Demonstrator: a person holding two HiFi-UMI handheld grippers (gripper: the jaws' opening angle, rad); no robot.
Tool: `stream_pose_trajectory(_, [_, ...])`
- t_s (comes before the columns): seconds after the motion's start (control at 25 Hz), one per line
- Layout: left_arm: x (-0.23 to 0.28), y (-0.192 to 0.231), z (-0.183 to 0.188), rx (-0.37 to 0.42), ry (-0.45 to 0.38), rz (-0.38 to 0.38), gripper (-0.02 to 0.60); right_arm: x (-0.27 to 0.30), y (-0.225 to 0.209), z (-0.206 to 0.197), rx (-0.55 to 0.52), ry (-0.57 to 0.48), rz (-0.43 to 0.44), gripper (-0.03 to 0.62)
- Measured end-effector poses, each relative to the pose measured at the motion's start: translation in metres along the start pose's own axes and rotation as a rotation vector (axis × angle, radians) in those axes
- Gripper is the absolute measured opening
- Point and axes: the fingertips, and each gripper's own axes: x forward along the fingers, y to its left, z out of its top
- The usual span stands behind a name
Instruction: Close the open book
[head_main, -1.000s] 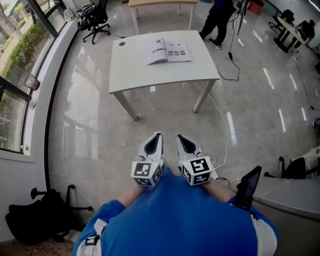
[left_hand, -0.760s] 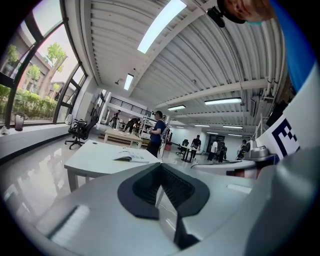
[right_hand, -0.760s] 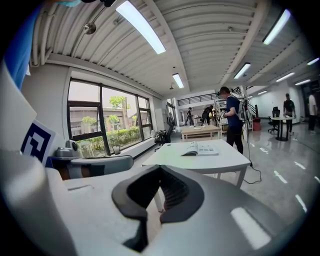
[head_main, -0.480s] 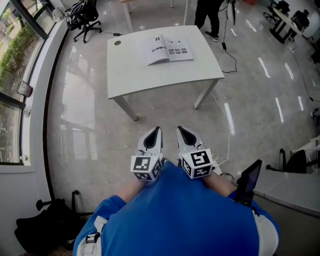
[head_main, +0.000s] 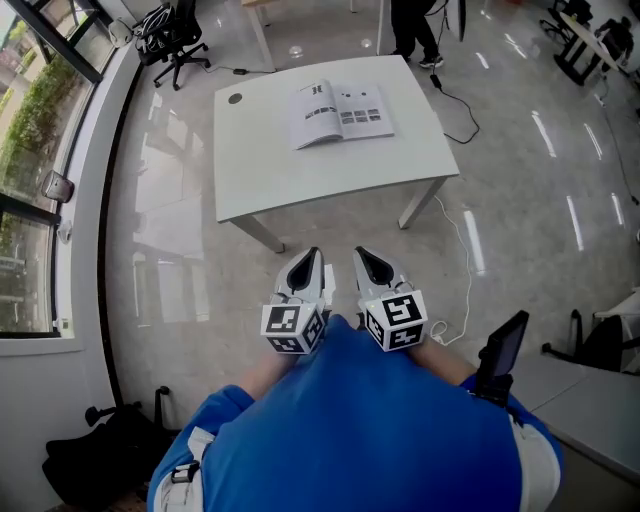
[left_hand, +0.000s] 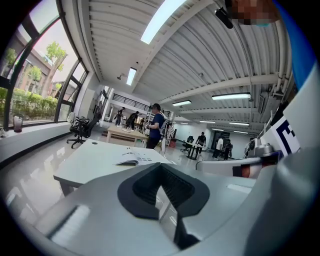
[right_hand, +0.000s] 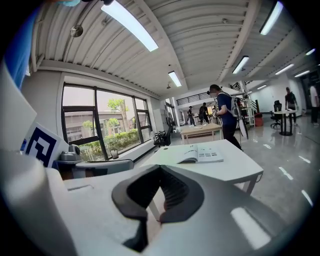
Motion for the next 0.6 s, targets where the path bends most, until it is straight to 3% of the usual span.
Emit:
stream_pose_trajectory(0.32, [0.087, 0.004, 0.023, 0.018, -0.010, 0.059, 0.006, 0.047, -0.070, 0.033, -0.010, -0.019, 0.051, 0.002])
stream_pose_trajectory(0.6, [0.128, 0.011, 0.028, 0.015, 0.003, 0.106, 0.006, 0.079, -0.107, 0.039, -0.005, 0.006, 0.081, 0.002])
